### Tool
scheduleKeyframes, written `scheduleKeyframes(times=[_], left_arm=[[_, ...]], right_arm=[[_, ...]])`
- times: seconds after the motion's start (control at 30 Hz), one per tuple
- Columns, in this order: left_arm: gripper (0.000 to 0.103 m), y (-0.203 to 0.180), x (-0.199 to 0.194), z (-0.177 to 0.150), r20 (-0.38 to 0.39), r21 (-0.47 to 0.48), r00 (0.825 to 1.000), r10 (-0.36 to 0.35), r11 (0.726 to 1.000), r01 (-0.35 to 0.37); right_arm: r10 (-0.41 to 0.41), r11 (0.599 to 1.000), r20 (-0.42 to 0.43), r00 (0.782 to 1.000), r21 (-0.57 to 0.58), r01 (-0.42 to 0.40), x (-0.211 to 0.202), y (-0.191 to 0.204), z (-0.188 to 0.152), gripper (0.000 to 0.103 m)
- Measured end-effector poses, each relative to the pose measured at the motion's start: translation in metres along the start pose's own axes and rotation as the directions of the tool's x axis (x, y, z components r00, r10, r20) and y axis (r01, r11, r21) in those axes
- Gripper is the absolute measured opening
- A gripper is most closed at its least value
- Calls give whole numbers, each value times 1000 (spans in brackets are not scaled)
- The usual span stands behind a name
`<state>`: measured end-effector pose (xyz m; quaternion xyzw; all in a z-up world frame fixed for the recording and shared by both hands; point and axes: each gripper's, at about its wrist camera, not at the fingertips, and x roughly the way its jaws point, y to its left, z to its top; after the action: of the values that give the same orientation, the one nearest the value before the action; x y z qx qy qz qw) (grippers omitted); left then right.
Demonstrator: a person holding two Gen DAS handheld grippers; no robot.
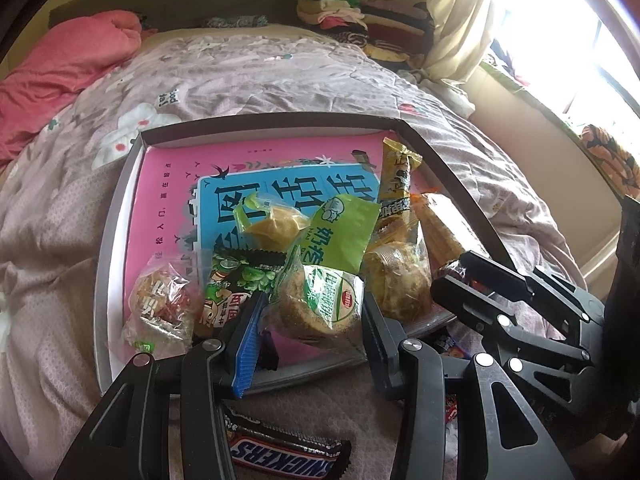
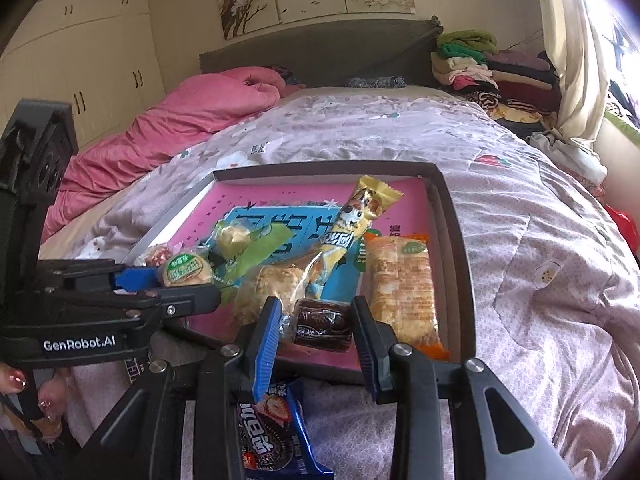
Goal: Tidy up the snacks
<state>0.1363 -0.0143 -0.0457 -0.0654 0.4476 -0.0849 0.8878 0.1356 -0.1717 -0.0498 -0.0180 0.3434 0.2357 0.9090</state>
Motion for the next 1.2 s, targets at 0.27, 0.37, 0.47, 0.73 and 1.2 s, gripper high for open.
scheduleKeyframes(times=[0.27,0.37,0.47,0.73,1.2], left_arm=[[47,0,2,0,-4,0,1000,2,1000,-2],[47,0,2,0,-5,0,1000,2,1000,-2],[47,1,2,0,-4,-1,1000,3,1000,-3],[48,0,4,-1,-8,1,1000,4,1000,-4],[48,-2,6,-1,-13,-2,1000,8,1000,-8]], right_arm=[[-3,1000,-17,1000,13,3,1,-2,-1,37],[0,1000,-20,1000,16,1,0,-2,-3,37],[4,1000,-21,1000,18,-3,0,-4,-4,37],[9,1000,-19,1000,28,-9,-2,-5,-4,37],[6,999,-1,1000,50,-6,-11,-9,-4,47]])
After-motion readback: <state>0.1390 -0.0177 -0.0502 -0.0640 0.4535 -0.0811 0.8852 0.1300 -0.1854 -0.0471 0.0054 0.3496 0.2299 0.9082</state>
